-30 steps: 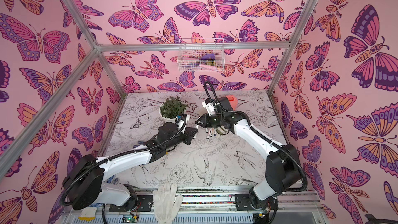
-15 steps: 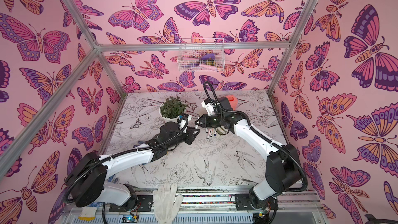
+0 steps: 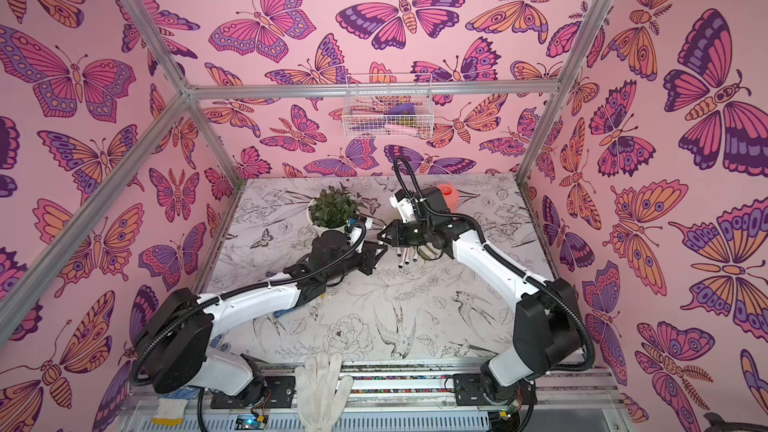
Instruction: Insert the pens into the pen caps
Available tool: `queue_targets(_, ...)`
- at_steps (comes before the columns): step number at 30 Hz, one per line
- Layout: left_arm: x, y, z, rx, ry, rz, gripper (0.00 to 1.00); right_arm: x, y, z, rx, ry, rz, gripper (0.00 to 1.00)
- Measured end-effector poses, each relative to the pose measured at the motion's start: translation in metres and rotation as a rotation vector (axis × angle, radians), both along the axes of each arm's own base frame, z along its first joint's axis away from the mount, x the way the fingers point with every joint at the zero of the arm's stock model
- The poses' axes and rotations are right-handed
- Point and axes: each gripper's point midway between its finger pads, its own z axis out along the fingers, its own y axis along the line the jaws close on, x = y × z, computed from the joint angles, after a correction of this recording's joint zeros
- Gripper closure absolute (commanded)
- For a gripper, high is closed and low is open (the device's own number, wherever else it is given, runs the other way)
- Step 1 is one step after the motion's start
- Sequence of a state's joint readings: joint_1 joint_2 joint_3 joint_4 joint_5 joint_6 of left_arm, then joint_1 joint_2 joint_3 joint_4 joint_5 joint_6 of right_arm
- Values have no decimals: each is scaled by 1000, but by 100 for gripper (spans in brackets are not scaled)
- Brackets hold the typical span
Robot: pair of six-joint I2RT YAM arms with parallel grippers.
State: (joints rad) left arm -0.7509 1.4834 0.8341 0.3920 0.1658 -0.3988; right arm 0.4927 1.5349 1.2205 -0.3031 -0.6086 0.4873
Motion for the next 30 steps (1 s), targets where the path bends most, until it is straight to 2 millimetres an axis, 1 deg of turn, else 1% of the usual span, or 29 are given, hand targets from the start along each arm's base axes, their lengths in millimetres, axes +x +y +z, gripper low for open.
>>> queue_targets(1,2,2,0,-4,7,15,100,-1,1,1,2,-4,6,62)
queue_targets(3,8,12,-6,-11,30,76,100,-3,2,2,-1,-16,20,56)
queue_targets(4,13,23,-11,-9,47,125,100,-4,2,2,-3,-22,25,54)
queue_targets(6,21,51,-22,3,79,243,100,-7,4,0,-20,-32,37,51)
queue_targets(8,27,88,-31,23,112,398,100,-9,6,-8,-53,-30,50,46)
queue_targets(9,28,104,-31,28,118,462,100,-10,9,-14,-71,-23,59,43)
queue_targets(10,27,123,-29,33,122,541,100,-9,14,-23,-93,-14,71,40)
queue_targets(11,26,139,-24,32,115,605,100,-8,19,-32,-115,-3,83,37)
queue_targets(12,24,152,-19,28,104,658,100,-7,24,-42,-137,8,94,35)
queue_targets(14,18,178,-7,11,78,757,100,-4,38,-68,-198,31,125,31)
queue_targets(16,10,198,2,-1,58,827,100,-1,51,-93,-263,45,153,31)
queue_targets(20,-4,224,7,-7,42,914,100,12,72,-135,-406,29,184,30)
queue_targets(24,-13,237,5,6,51,952,100,27,83,-165,-539,-33,197,31)
queue_targets(28,-19,244,5,18,59,965,100,44,87,-188,-652,-105,184,31)
queue_targets(29,-20,245,5,22,60,967,100,48,87,-192,-673,-127,181,31)
queue_targets(30,-22,246,5,26,60,967,100,51,90,-191,-677,-146,176,32)
